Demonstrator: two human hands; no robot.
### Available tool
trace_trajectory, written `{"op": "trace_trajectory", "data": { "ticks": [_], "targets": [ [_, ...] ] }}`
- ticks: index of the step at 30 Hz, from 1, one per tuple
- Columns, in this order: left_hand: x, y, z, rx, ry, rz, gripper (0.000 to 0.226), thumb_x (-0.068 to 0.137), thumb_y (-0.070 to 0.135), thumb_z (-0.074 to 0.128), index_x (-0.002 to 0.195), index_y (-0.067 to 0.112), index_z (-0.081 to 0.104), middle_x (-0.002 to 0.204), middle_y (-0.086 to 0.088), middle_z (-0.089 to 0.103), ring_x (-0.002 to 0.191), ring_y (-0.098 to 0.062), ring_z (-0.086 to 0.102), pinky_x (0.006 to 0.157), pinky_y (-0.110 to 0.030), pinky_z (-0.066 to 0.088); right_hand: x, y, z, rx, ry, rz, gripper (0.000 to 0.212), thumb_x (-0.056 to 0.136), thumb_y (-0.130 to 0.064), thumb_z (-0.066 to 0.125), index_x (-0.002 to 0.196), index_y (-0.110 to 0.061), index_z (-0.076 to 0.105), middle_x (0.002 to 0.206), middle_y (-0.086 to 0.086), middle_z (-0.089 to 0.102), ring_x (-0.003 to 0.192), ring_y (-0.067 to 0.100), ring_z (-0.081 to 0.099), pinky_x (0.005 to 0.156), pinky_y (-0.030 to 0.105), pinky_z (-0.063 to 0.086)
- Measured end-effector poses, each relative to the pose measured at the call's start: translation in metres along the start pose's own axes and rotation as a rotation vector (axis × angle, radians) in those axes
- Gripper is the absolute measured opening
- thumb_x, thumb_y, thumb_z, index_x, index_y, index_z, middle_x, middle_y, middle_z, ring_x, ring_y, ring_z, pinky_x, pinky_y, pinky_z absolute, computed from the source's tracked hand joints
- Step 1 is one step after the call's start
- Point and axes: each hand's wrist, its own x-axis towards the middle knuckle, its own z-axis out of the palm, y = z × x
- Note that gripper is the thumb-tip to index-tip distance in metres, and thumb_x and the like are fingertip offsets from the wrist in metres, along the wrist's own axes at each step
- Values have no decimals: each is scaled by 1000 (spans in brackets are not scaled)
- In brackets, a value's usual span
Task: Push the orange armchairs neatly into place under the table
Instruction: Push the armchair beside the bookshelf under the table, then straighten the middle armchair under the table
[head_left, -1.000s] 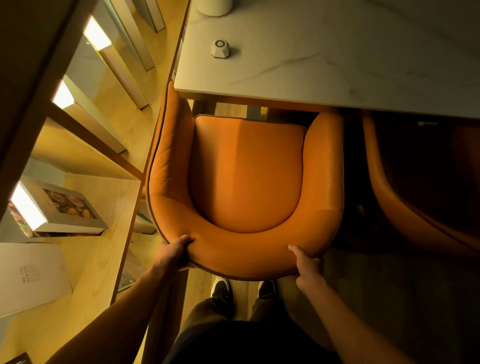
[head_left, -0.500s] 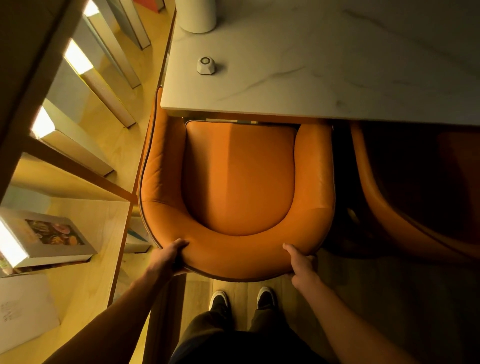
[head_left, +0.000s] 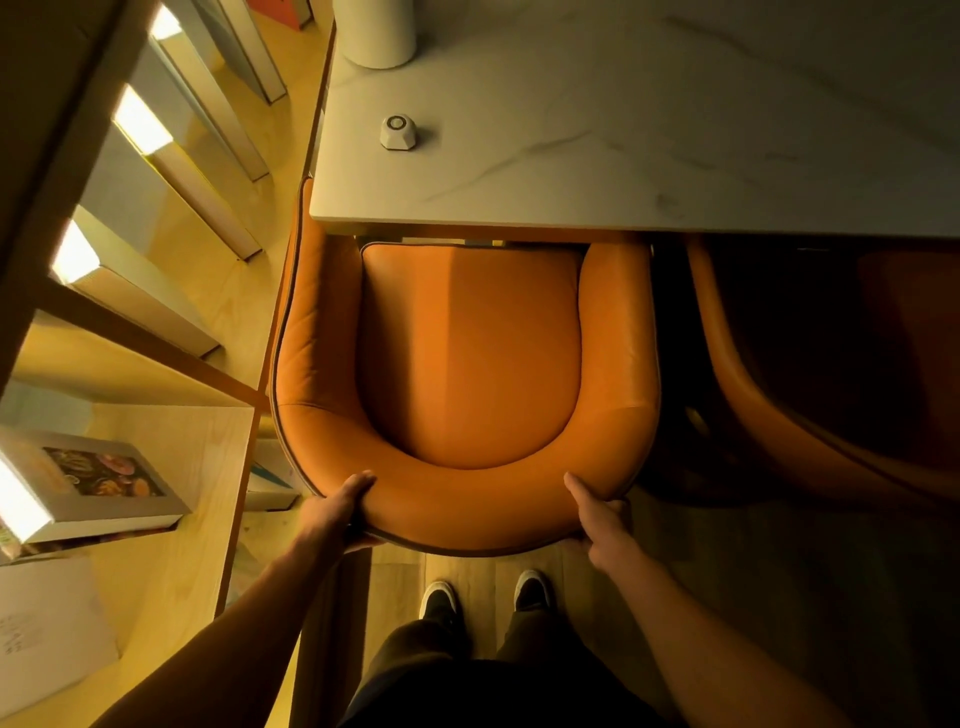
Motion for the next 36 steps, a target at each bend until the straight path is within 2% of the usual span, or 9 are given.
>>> {"op": "trace_trajectory", "data": {
  "ticks": [5,9,12,16,19,22,25,29,36],
  "targets": [
    [2,-4,3,-4,52,53,60,75,32,84,115,11,44,97,-16,60,71,-37,64,50,-50,59,3,0,-2,-21,-50,-11,75,79,-39,76,138,-19,34,125,10,52,102,28,56,57,32,51],
    [1,-7,6,95,147,135,62,73,39,84,113,9,47,99,-15,59,68,-35,64,40,-38,56,4,-4,-7,-83,-75,41,78,75,-48,76,136,-18,37,125,10,53,98,29,60,66,42,61],
    [-1,-10,14,238,258,209,77,79,43,78,131,2,41,122,-24,58,93,-42,65,66,-49,61,6,-9,-18,-226,-115,45,85,72,-60,73,136,-18,38,127,8,52,105,28,57,75,44,60],
    [-17,-17,43,575,419,351,86,87,39,68,147,-5,25,153,-30,28,133,-48,39,110,-59,35,19,-23,-51,-492,-291,-51,91,74,-68,66,141,-14,38,140,9,49,121,28,52,92,40,48],
    [-46,-28,82,783,471,409,98,83,29,73,156,8,11,164,-21,1,148,-46,4,116,-63,10,34,-43,-86,-609,-339,-210,68,79,-58,67,126,-13,50,127,9,54,110,23,52,90,35,44],
    [-64,-50,125,942,390,580,83,84,24,73,149,-2,28,160,-25,22,148,-40,14,117,-61,10,51,-66,-128,-706,-267,-350,52,90,-38,61,132,-10,50,126,9,58,100,17,55,89,35,49],
    [-80,-72,174,1026,356,665,61,86,23,72,138,-1,50,141,-24,52,134,-36,44,113,-47,22,71,-87,-175,-772,-218,-446,42,92,-28,59,130,-11,53,123,9,62,105,21,60,87,35,51],
    [-109,-96,242,1025,197,777,45,87,27,68,129,9,62,119,-18,70,107,-35,65,86,-41,48,89,-114,-245,-640,-135,-572,35,93,-19,58,127,-10,55,123,11,63,106,21,60,84,31,51],
    [-148,-110,334,1033,-63,1067,32,86,32,68,115,20,68,102,0,73,90,-23,69,64,-30,46,111,-137,-351,-671,60,-699,35,90,-15,63,124,-13,55,116,5,58,91,12,59,67,18,48]
  ]
}}
